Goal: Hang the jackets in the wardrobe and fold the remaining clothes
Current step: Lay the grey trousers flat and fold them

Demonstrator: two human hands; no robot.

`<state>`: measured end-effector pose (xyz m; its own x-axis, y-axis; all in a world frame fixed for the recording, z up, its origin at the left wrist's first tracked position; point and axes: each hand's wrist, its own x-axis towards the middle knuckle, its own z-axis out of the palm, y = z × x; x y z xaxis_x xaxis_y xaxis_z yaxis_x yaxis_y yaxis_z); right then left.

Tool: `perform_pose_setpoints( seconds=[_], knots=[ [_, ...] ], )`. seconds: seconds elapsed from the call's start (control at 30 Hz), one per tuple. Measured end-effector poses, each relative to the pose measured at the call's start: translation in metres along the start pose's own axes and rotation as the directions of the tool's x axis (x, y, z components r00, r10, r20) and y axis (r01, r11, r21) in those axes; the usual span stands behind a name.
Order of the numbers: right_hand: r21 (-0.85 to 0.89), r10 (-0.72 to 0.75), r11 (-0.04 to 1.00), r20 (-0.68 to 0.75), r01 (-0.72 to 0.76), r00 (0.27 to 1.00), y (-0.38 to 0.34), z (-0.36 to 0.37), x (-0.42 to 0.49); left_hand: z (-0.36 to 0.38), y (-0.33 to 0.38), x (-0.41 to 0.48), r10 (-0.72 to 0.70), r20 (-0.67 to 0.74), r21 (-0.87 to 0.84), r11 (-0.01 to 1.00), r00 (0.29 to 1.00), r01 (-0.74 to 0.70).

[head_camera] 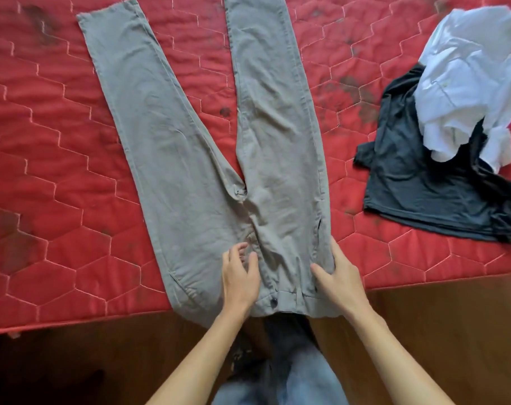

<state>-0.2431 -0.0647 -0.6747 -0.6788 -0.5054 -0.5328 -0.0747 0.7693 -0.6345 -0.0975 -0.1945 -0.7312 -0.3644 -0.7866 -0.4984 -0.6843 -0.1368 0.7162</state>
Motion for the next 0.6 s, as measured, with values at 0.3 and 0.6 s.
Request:
perform_pose_setpoints(
  seconds=[0.3, 0.6],
  knots=[
    [-0.35, -0.444, 0.8, 0.202, 0.487, 0.873, -0.121, 0.095, -0.038, -0.098, 0.03, -0.023, -0.054, 0.441, -0.759, 0.511, 0.896, 0.404],
    [-0.449, -0.33, 0.477, 0.706, 0.756, 0.627, -0.126, 0.19, -0.066, -0.142, -0.048, -0.037, -0.386, 0.358, -0.778, 0.38, 0.85, 0.5]
  ],
)
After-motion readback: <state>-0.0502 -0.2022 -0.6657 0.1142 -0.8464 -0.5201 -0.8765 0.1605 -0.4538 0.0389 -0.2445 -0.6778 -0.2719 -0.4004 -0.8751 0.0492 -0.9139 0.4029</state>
